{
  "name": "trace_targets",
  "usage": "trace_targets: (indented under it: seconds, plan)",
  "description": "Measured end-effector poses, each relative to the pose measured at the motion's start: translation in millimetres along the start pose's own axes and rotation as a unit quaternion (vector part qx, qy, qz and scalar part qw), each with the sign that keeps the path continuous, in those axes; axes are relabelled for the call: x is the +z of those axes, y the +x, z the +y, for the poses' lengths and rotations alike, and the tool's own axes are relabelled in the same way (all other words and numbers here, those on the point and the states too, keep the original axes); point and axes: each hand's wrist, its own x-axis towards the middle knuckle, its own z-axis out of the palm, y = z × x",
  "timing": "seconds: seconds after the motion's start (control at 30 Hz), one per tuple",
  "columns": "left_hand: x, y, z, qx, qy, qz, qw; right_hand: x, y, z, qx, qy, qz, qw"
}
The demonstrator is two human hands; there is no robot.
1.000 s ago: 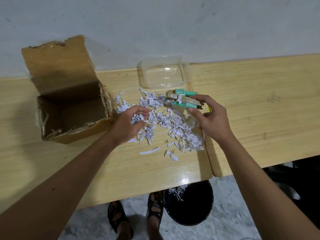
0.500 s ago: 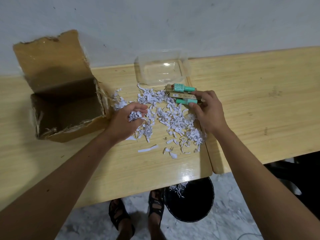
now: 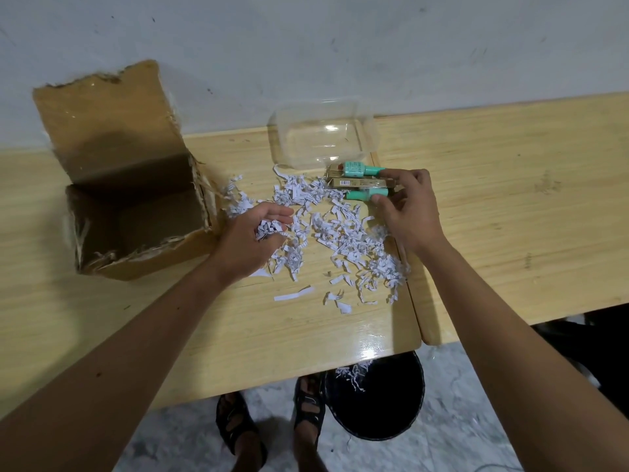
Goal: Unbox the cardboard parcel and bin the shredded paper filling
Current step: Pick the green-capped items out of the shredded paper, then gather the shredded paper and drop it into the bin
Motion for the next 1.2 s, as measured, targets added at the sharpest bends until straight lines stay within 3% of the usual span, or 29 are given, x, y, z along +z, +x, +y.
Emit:
trace_targets:
  seconds: [0.4,0.67,0.87,1.07,1.2]
  plan:
    - [-2.5,0.0,-0.4,0.012,0.007,0.002,1.0,-1.1,-34.0,-18.3,0.001,0.004,0.033,0.999]
    - [-0.8,-7.6,12.4,0.067,-0.005,0.048,0.997,-3.2,-86.1,-31.9,0.05,-0.157,-0.085,0.983]
    - [-6.1,-10.2,11.5,0.151,0.068,0.121,0.979,10.7,-67.3,-48.8,0.041,-0.127,-0.192,0.972]
    - [1.3,-14.8,4.7,0.123,0.105,0.088,0.983,41.6,-45.7,-65.7,-0.004,-0.037,-0.233,0.972]
    - [6.3,-10.7,-5.0,0.03,0.14,0.051,0.988,47.9,-37.5,-70.0,-0.047,-0.024,-0.217,0.975]
